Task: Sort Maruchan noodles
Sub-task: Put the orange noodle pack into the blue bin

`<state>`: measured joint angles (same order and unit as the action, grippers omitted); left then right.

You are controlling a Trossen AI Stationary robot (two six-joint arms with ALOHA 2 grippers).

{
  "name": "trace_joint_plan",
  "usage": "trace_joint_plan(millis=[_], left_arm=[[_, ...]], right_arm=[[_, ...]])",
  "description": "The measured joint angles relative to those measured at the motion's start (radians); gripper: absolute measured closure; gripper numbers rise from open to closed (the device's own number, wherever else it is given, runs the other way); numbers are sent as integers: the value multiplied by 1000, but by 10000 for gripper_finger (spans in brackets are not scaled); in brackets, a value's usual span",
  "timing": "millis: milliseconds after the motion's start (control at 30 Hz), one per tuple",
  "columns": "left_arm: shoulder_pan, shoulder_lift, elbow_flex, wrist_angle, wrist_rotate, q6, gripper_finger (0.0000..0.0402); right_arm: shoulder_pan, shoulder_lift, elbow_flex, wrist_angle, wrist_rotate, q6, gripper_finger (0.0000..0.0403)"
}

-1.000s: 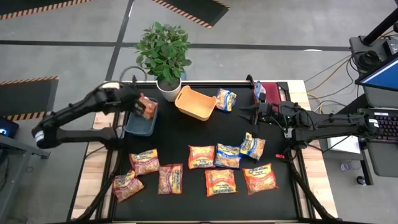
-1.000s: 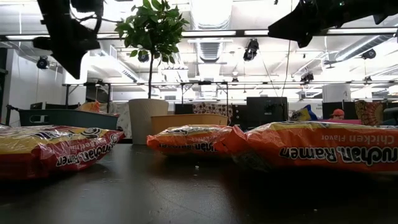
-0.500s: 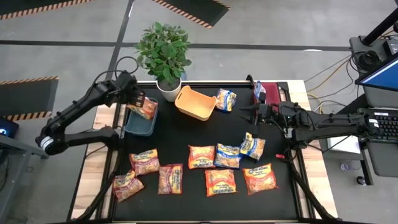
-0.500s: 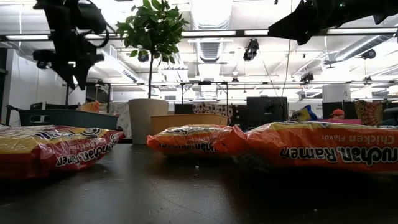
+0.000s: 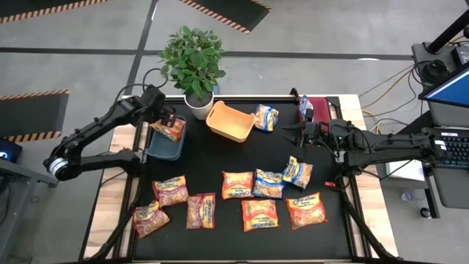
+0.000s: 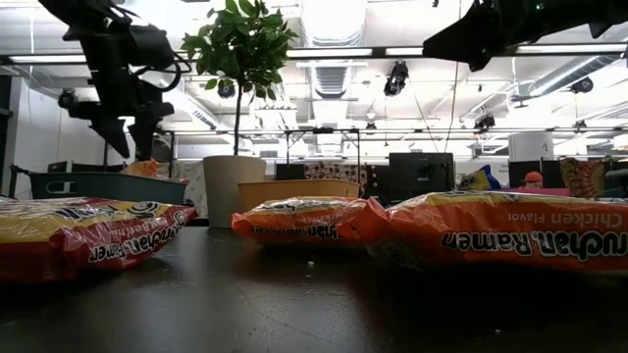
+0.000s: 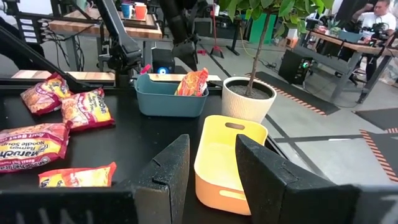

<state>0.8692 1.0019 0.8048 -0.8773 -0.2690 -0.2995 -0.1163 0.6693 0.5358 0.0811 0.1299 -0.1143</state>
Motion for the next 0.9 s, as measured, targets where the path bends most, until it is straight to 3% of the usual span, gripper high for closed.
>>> trace_joint_plan(millis=[433,633,900], left_arm=[[0,5,-115,175,-2,55,189],[0,11,-175,259,-3,75,252],[-1,7,-180,276,-12,139,391]], right_arm=[[0,0,0,5,0,8,282],[0,0,1,5,0,9,282],[0,0,1,6,0,24,282]])
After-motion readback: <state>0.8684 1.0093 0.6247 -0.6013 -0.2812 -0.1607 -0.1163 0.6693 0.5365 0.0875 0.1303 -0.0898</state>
